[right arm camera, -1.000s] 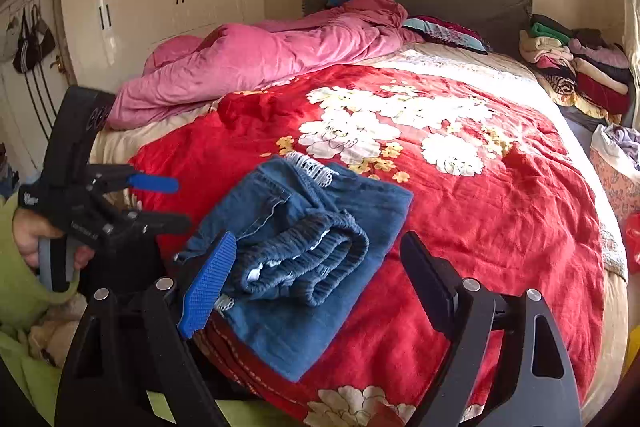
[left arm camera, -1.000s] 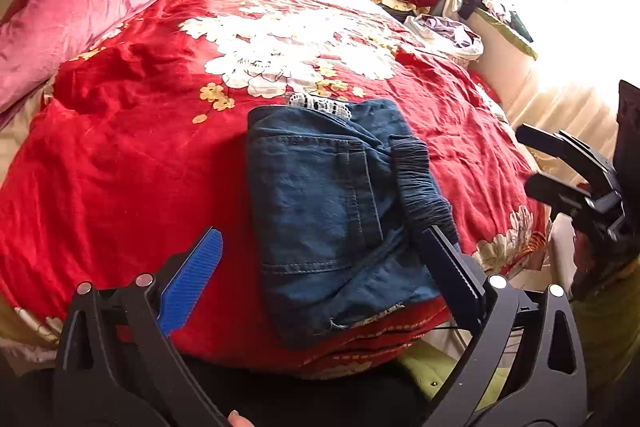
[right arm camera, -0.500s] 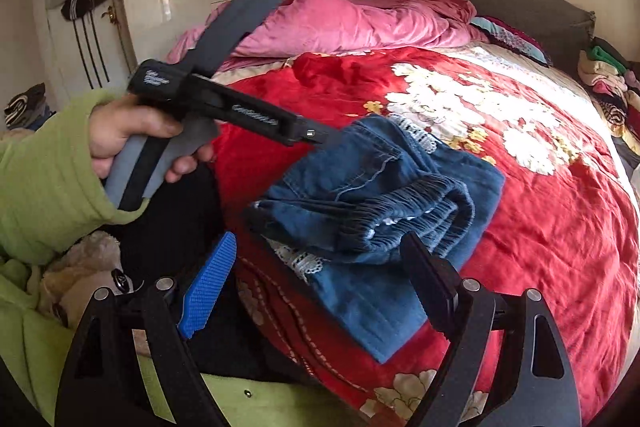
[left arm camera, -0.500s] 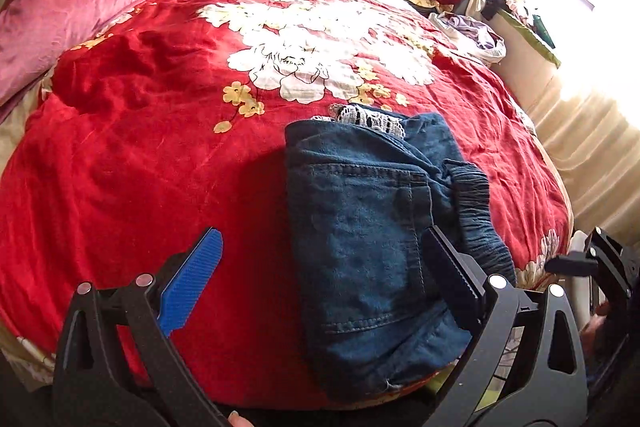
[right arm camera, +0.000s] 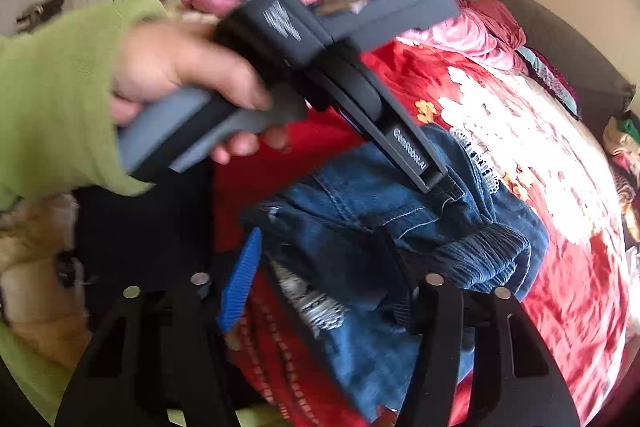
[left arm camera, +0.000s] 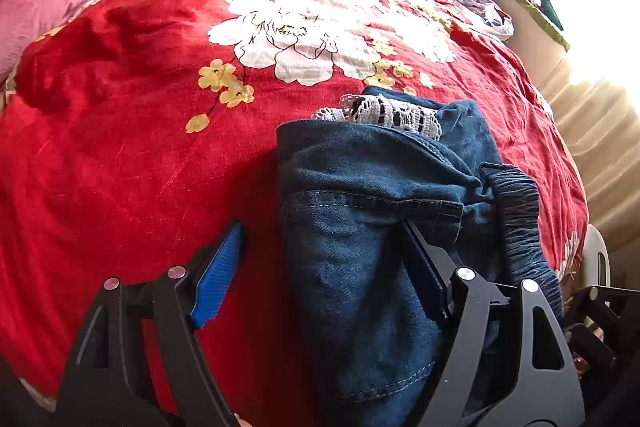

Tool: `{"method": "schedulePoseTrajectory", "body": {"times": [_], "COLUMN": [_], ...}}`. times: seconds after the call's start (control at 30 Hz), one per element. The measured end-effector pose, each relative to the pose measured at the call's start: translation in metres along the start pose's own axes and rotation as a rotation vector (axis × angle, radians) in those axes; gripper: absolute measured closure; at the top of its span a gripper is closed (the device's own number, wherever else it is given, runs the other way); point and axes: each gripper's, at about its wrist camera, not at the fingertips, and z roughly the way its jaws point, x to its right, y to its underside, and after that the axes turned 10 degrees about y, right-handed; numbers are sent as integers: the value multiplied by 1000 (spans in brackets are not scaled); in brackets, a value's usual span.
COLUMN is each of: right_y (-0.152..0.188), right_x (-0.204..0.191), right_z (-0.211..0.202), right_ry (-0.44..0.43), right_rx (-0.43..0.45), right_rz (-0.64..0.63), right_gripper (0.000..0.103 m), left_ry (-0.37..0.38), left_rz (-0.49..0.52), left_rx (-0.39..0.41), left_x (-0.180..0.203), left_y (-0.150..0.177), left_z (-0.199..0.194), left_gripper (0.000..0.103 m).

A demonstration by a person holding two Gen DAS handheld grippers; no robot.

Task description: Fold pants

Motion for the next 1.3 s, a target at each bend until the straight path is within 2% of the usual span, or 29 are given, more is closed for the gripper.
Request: {"method": "schedulePoseTrajectory", "body": {"times": [0.03, 0.1, 0.27, 0.37, 0.43, 0.47, 0.53, 0.6, 0.67, 0.73, 0.83, 0.9, 0.93, 0.97, 1.0, 1.17, 1.3], "right_y": [1, 5, 23, 33, 32, 31, 28, 28, 31, 36, 52, 65, 71, 78, 82, 90, 90], "right_x": [-1, -4, -13, -8, -5, -2, 9, 23, 44, 68, 103, 122, 132, 140, 147, 154, 152], "right_z": [7, 8, 0, 12, 12, 8, -6, -25, -44, -53, -52, -47, -44, -44, -42, -22, -5], "right_ry": [1, -38, -72, -101, -120, -135, -158, -137, -80, -14, 89, 119, 105, 84, 60, -5, -58], "right_rx": [-14, -23, -53, -79, -78, -77, -45, 4, 55, 64, 5, -37, -45, -41, -36, -65, -104], "right_rz": [-12, -16, -44, 46, 85, 100, 144, 192, 259, 346, 480, 577, 636, 691, 735, 808, 841], "right_gripper": [65, 83, 86, 86, 84, 78, 67, 48, 48, 48, 48, 47, 41, 28, 26, 26, 26], "left_ry": [3, 10, 17, 20, 19, 24, 37, 52, 57, 53, 47, 48, 51, 57, 67, 85, 92], "left_rz": [-5, -11, -14, -22, -23, -27, -32, -41, -41, -41, -42, -41, -42, -46, -53, -79, -62], "left_rx": [1, 1, 7, 13, 21, 36, 63, 92, 114, 124, 127, 128, 126, 122, 116, 77, 69], "left_x": [-2, -3, -4, -5, -5, -4, -2, -1, 1, 2, 4, 5, 6, 5, 4, 1, 5], "left_y": [0, 0, 0, 0, 1, 2, 4, 6, 9, 14, 20, 25, 27, 30, 31, 38, 39], "left_z": [0, 1, 2, 5, 3, 0, -7, -16, -23, -29, -34, -38, -38, -38, -37, -23, -19], "left_gripper": [32, 32, 30, 28, 28, 28, 28, 27, 25, 23, 22, 20, 18, 18, 17, 17, 17]}}
